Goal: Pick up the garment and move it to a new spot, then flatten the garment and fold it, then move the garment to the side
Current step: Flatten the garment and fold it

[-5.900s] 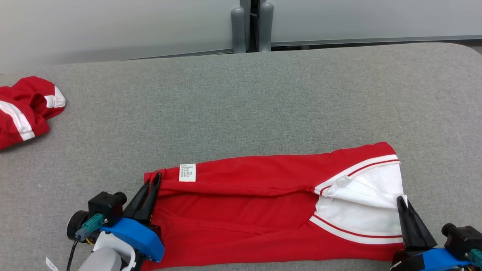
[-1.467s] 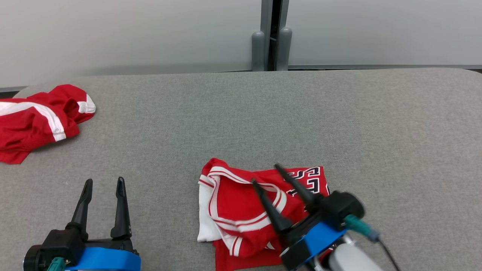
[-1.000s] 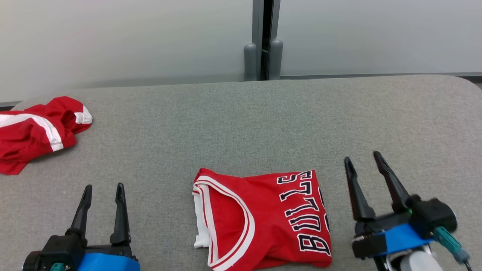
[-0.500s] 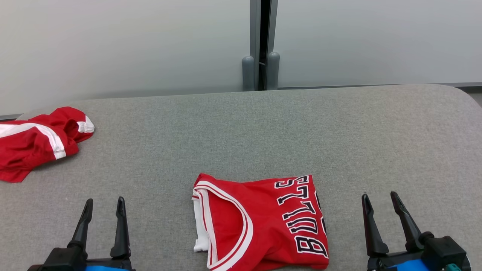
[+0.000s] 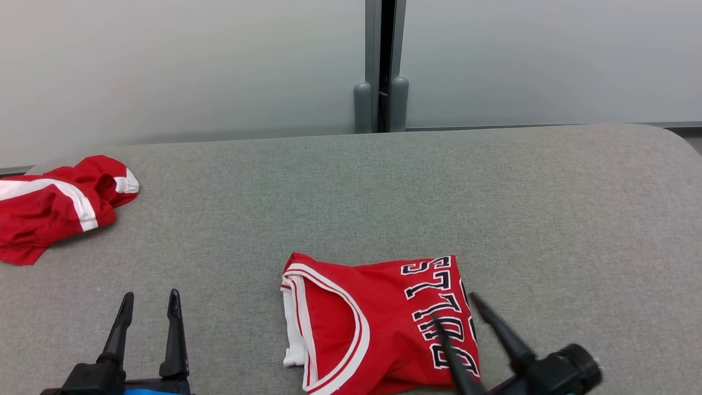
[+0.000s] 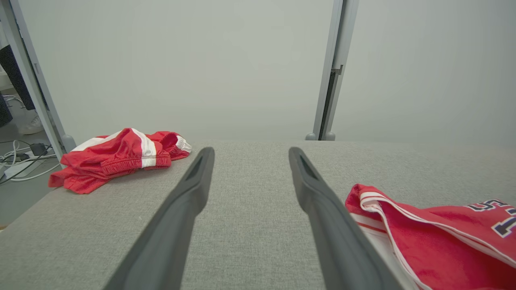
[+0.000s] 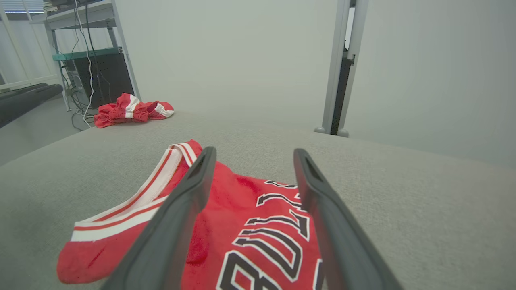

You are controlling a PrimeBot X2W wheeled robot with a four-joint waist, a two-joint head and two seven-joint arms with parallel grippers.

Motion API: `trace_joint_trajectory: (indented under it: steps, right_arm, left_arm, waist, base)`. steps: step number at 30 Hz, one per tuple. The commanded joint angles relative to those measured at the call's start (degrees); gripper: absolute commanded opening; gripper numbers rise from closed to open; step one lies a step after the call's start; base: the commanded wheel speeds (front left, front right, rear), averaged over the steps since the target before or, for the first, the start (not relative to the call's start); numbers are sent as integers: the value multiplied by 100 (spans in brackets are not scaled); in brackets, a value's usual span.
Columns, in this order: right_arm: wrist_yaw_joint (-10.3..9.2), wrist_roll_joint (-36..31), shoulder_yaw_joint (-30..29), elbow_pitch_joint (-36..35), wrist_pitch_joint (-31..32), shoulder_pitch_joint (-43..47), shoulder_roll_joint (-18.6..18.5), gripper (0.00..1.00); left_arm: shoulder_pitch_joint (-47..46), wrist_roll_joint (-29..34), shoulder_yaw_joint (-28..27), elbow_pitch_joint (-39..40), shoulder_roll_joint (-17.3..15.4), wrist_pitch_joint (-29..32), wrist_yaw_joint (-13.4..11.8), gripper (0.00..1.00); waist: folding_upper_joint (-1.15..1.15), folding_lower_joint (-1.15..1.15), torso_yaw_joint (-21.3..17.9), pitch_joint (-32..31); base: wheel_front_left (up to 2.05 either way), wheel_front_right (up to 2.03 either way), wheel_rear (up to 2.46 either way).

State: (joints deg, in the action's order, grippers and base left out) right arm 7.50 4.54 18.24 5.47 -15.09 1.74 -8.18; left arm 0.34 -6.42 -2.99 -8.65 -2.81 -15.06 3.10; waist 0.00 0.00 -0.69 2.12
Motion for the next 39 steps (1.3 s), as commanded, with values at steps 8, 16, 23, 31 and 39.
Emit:
trace_joint_trajectory:
  steps: [8,16,23,31,39]
  right_arm:
    - [-2,131,1591,281,-6,-467,-470,100]
    - [-2,190,2703,723,117,-1113,-619,100]
    - [-2,72,3420,1197,377,-1728,-557,100]
    - [-2,-471,3986,1783,623,-2298,-397,100]
    - [-3,-879,4274,2320,1026,-2721,-269,0]
  left_arm:
    - [-80,-8,32,10,-20,-13,-20,100]
    - [-113,-42,51,16,-20,-14,-53,100]
    - [-205,-79,106,7,-20,-14,-73,100]
    - [-245,-101,116,29,-20,-14,-114,100]
    - [-268,-92,132,16,-20,-14,-114,100]
  waist:
    - [0,0,142,75]
    - [0,0,282,182]
    - [0,0,384,289]
    - [0,0,420,362]
    - [0,0,433,379]
  base:
    - [0,0,0]
    - [0,0,0]
    - [0,0,0]
    - [0,0,0]
    - [0,0,0]
